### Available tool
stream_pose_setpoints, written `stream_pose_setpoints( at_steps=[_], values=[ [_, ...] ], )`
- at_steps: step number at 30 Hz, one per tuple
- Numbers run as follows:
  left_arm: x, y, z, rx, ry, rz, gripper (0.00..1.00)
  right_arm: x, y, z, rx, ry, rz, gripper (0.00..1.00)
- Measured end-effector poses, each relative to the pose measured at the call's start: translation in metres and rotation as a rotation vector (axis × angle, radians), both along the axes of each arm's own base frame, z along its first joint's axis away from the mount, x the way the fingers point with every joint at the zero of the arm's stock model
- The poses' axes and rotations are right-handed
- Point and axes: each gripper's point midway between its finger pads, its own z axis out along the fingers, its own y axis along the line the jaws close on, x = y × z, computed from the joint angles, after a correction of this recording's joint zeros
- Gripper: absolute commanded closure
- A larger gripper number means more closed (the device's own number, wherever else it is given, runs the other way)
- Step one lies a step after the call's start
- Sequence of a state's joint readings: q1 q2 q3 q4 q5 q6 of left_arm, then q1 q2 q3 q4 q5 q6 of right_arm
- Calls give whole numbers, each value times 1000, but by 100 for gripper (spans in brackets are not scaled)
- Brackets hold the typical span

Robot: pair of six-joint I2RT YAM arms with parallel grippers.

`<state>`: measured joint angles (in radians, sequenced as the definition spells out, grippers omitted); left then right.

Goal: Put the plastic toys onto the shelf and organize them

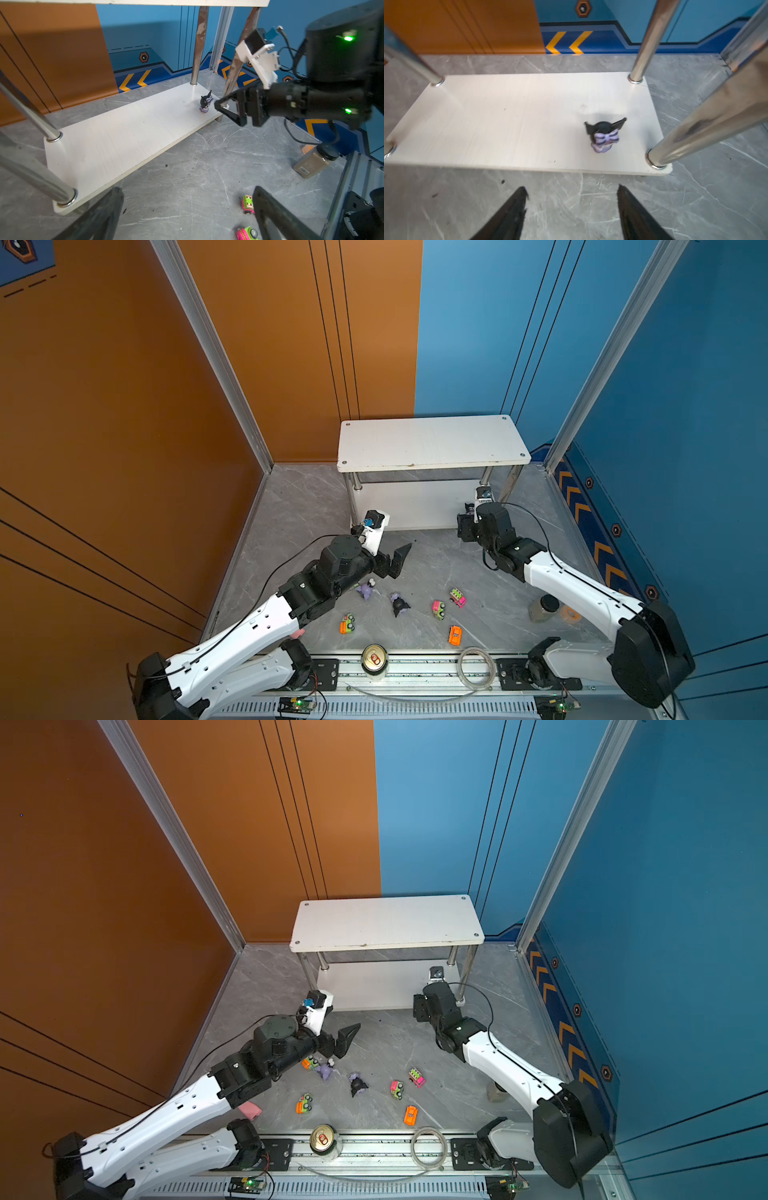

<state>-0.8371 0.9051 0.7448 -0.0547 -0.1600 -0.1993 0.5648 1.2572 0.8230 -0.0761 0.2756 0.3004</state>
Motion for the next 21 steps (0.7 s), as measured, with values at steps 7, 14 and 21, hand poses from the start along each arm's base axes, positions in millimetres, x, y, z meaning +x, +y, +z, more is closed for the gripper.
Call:
stream_pose_setpoints(
  at_steps=[7,14,21],
  values=[
    [-10,29,-58,64,154,132,55,-94,90,-23,-13,73,359,84],
    [-15,39,-99,103,287,228,72,-163,123,-76,-71,205,592,88],
    [-35,0,-159,278,428,156,100,-162,108,-93,-63,257,549,87]
  ],
)
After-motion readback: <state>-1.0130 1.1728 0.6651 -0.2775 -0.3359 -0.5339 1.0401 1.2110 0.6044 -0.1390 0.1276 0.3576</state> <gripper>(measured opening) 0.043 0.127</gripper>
